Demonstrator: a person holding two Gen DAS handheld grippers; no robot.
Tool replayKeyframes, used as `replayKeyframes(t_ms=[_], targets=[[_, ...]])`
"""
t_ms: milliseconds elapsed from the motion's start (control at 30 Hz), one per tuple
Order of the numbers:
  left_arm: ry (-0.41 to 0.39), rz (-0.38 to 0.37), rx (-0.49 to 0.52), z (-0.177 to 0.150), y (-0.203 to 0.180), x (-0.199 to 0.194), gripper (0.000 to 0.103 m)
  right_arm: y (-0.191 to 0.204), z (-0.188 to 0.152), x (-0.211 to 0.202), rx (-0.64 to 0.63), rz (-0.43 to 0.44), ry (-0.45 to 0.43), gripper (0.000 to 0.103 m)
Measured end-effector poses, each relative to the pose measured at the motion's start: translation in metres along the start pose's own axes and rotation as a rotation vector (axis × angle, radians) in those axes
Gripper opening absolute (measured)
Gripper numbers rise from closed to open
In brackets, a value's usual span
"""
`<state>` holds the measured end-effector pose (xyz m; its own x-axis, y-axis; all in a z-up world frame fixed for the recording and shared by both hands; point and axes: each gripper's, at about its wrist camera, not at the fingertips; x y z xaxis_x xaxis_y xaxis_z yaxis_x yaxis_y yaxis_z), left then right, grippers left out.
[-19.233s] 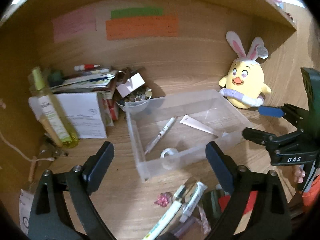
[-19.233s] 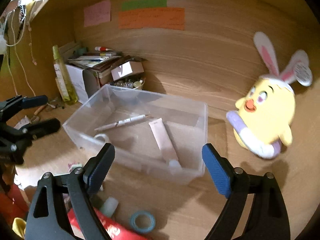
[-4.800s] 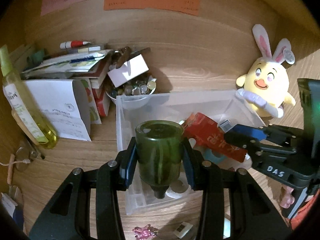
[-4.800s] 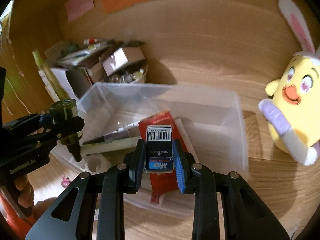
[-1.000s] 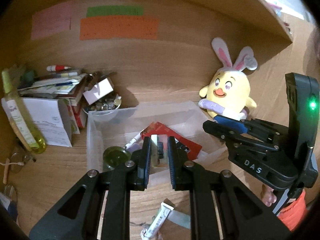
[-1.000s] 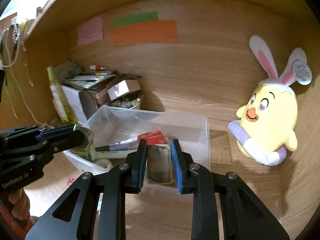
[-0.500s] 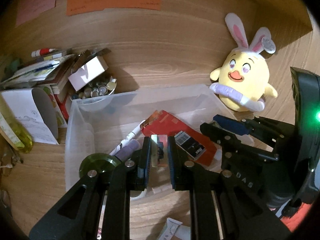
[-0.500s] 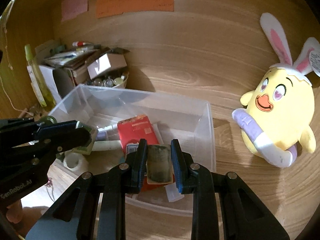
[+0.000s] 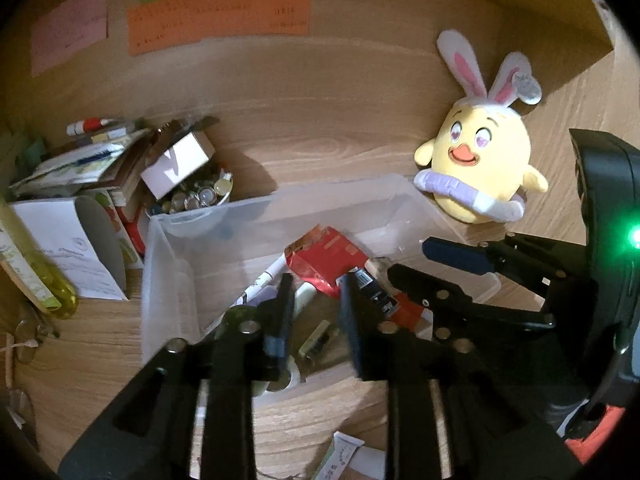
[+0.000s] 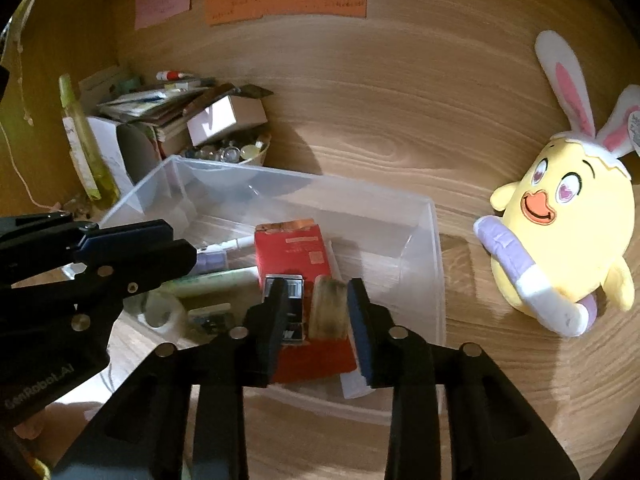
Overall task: Organize objects
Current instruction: 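Carry both small items into the clear box and open both tools, then withdraw both tools from the box toward the remaining items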
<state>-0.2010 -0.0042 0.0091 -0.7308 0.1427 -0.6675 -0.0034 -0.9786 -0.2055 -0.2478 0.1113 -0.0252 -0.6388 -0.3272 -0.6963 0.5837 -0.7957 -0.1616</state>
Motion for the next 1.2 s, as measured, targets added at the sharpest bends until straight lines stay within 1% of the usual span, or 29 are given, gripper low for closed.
replayKeyframes(t_ms=[33, 67, 133, 167, 233, 267, 333, 433, 567, 667, 867, 1033, 1200], targets=[[-0.009, -0.002, 0.000, 0.000, 0.000, -0.005, 0.039, 0.000, 0.001, -0.003, 0.001, 0.004, -0.005, 0.037], [-0.021, -0.002, 0.000, 0.001, 0.000, -0.010, 0.042, 0.000, 0.001, -0.008, 0.003, 0.008, -0.013, 0.039], [-0.042, -0.002, 0.001, 0.001, 0.000, -0.021, 0.052, 0.002, 0.001, -0.020, 0.003, 0.002, -0.030, 0.046], [-0.054, -0.003, 0.001, 0.002, 0.001, -0.027, 0.055, 0.004, 0.001, -0.025, 0.001, -0.002, -0.038, 0.047], [-0.077, -0.002, -0.005, 0.001, 0.003, -0.040, 0.067, 0.007, 0.001, -0.036, -0.004, -0.004, -0.056, 0.056], [-0.088, -0.002, -0.010, 0.001, 0.004, -0.046, 0.070, 0.008, 0.000, -0.042, -0.006, -0.006, -0.067, 0.058], [-0.105, 0.000, -0.014, -0.001, 0.007, -0.058, 0.079, 0.011, -0.003, -0.055, -0.014, -0.009, -0.090, 0.065], [-0.127, 0.015, -0.011, -0.008, 0.012, -0.073, 0.086, 0.018, -0.008, -0.068, -0.028, -0.004, -0.110, 0.070], [-0.145, 0.044, 0.000, -0.023, 0.019, -0.090, 0.091, 0.028, -0.019, -0.081, -0.045, 0.018, -0.120, 0.073], [-0.137, 0.053, 0.000, -0.036, 0.024, -0.096, 0.094, 0.038, -0.028, -0.085, -0.060, 0.038, -0.120, 0.074], [-0.069, 0.054, -0.018, -0.065, 0.035, -0.092, 0.094, 0.060, -0.050, -0.078, -0.097, 0.080, -0.074, 0.074], [-0.010, 0.059, -0.033, -0.090, 0.040, -0.081, 0.094, 0.075, -0.068, -0.061, -0.111, 0.117, -0.007, 0.074], [0.053, 0.048, -0.060, -0.114, 0.048, -0.071, 0.094, 0.082, -0.084, -0.046, -0.114, 0.142, 0.051, 0.073]])
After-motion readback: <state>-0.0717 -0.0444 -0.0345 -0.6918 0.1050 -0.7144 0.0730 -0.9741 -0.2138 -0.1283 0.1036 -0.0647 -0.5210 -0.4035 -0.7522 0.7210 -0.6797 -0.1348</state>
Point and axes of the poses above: each gripper's, at about its wrist camera, not at the fingertips, and x roughly the way its jaws point, y to its left, z to its top, and after that the axes turned 10 degrees about -x, right-handed
